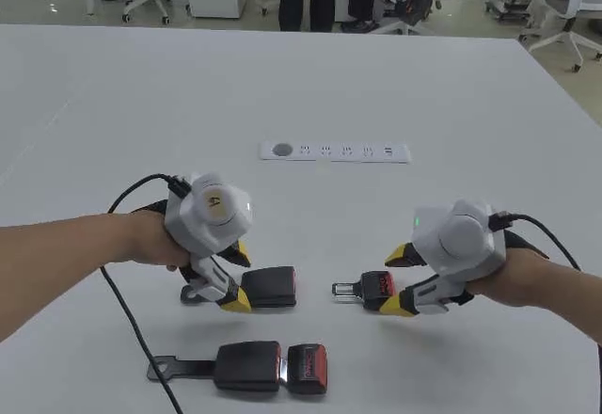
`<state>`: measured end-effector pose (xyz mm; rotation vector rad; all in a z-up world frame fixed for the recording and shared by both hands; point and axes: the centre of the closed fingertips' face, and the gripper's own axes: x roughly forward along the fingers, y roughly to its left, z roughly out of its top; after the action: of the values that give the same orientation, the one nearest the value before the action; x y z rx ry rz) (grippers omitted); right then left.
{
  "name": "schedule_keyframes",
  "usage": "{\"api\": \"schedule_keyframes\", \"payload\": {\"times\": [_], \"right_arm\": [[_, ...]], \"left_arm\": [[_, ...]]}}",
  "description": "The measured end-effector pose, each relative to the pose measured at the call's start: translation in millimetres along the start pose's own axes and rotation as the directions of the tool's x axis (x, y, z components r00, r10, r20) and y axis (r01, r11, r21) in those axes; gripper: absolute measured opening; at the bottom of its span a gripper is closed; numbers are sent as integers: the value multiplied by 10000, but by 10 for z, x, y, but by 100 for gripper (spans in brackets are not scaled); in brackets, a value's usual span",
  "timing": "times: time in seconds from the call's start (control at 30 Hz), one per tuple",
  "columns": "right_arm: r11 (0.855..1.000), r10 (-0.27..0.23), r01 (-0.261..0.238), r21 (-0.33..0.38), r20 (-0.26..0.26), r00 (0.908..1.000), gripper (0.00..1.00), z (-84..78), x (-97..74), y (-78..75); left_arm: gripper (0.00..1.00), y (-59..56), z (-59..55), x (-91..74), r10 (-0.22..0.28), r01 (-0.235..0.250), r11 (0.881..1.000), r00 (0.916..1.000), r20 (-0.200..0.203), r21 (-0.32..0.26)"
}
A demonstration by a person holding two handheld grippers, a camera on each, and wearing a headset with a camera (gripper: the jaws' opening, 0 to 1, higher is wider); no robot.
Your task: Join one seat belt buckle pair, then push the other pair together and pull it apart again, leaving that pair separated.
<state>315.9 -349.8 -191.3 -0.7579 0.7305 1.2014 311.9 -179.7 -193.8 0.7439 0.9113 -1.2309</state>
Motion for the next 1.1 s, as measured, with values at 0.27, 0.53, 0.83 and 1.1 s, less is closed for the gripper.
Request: {"api": "schedule_keyframes", "payload": {"times": [0.27, 0.53, 0.83, 1.1], "right_arm": [[9985, 462, -475, -265, -469, 9978, 34, -66, 103, -11], [9973, 593, -619, -395, -624, 9963, 33, -73, 97, 10], [9960, 613, -649, -619, -582, 9964, 32, -80, 107, 6], [9951, 626, -670, -721, -605, 9962, 31, -81, 95, 26]], "left_arm": [[36, 0, -28, 75, -412, 439, 9979, 9976, -553, 476], [32, -8, -60, 118, -637, 751, 9908, 9928, -1016, 1126], [31, -11, -62, 125, -801, 931, 9888, 9906, -1107, 1170], [31, -3, -73, 133, -813, 940, 9894, 9902, -1138, 1107]]}}
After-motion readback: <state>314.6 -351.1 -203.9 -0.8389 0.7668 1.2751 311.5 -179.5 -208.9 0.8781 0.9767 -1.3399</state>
